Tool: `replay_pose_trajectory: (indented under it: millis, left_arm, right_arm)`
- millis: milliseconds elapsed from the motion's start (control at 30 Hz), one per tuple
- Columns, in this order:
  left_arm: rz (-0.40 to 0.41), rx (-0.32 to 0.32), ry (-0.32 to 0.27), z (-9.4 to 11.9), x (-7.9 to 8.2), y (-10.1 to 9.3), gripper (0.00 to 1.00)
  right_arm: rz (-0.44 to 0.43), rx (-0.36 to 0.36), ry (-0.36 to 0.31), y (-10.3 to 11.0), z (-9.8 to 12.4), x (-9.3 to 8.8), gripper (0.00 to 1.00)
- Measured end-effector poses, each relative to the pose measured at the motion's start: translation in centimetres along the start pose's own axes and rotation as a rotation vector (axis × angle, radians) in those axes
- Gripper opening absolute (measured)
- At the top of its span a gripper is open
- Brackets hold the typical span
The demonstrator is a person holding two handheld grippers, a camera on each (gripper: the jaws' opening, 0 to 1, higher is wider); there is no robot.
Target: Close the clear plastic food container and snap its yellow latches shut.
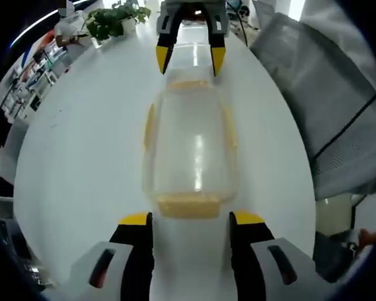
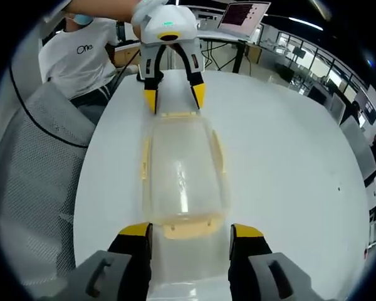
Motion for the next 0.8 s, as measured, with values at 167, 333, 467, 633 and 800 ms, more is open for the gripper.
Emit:
replay_pose_trajectory:
  millis: [167, 333, 467, 633, 800]
  left_arm:
    - [-0.01, -0.005, -0.007, -0.2, 0.1, -0.1, 0.47]
    - [-0.03, -0.013, 0.001, -0.5, 0.1, -0.2, 0.47]
    - [-0.036, -0.015, 0.0, -0.7, 0.1, -0.4, 0.46]
    - [-0.057, -0.015, 0.003, -0.8, 0.1, -0.5, 0.45]
    - [-0.043, -0.02, -0.003, -0.8, 0.1, -0.2, 0.45]
  right_arm:
    - [0.015, 0.01, 0.014, 0.1, -0.4, -0.3, 0.46]
    - [0.033, 0.024, 0.016, 0.3, -0.6, -0.2, 0.45]
    - [0.046, 0.017, 0.033, 0.2, -1.0, -0.4, 0.46]
    - [0.062, 0.022, 0.049, 0.4, -1.3, -0.6, 0.46]
    - [0.07, 0.025, 0.055, 0.5, -1.4, -0.6, 0.48]
Point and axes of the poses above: the point that each gripper's makers call its tool centre point, and the gripper's own axes: z roughly backward along the fingers, y roughly to its left, x roughly out of its top, the point moved 2 cm from there along z, roughly backward along the fingers, and after that the axes turned 6 degrees about y, right-handed, at the moved point
